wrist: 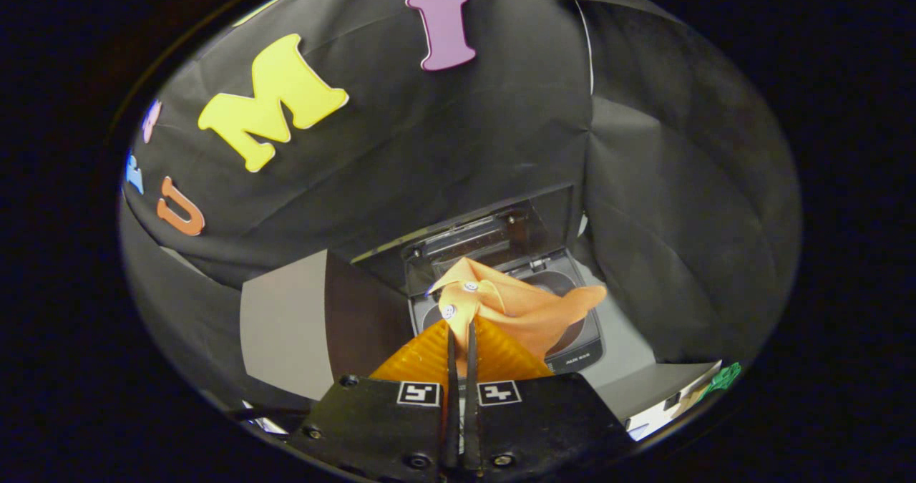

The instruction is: Put the clothes into the washing machine and then close the washing machine lid.

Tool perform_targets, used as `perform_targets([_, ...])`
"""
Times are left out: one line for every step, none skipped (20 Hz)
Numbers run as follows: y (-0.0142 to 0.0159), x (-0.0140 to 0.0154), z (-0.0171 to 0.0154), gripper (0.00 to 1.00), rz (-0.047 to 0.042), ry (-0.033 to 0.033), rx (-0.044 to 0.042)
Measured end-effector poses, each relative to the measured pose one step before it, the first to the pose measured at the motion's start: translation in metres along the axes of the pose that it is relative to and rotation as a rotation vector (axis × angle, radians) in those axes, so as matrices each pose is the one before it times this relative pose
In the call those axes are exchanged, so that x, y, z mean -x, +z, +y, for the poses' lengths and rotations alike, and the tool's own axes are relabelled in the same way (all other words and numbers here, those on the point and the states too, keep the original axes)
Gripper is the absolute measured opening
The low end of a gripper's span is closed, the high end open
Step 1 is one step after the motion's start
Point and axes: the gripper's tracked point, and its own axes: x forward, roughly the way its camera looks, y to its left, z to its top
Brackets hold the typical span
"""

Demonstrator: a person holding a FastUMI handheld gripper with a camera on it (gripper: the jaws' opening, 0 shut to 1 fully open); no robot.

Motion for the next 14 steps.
perform_targets([-0.00051,-0.00444,-0.00006,0.06,0.00805,0.01234,0.00466])
perform_targets([0.00006,-0.00475,-0.00016,0.06,0.00477,0.00889,0.00233])
perform_targets([-0.00088,-0.00497,0.00020,0.06,0.00249,0.01076,0.00344])
perform_targets([-0.00070,-0.00356,0.00081,0.06,0.00205,0.00959,0.00258])
perform_targets([-0.00131,-0.00539,-0.00018,0.06,0.00429,0.00953,-0.00172])
perform_targets([-0.00157,-0.00553,-0.00041,0.06,0.00565,0.00348,-0.00309])
perform_targets([-0.00097,-0.00504,-0.00108,0.06,0.00519,0.00305,-0.00222])
perform_targets([-0.00169,-0.00653,-0.00052,0.06,0.00625,0.00314,-0.00157])
perform_targets([-0.00260,-0.00664,-0.00072,0.06,0.00738,0.00445,-0.00166])
perform_targets([-0.00208,-0.00674,-0.00014,0.06,0.00804,0.00269,0.00204])
perform_targets([-0.00173,-0.00461,-0.00069,0.06,0.00510,-0.00310,0.00577])
perform_targets([-0.00056,-0.00628,-0.00186,0.06,0.00105,-0.00877,0.00920])
perform_targets([-0.00168,-0.00774,-0.00188,0.06,0.00251,-0.01078,0.00929])
perform_targets([-0.00174,-0.00694,-0.00064,0.06,0.00408,-0.00536,0.00575])
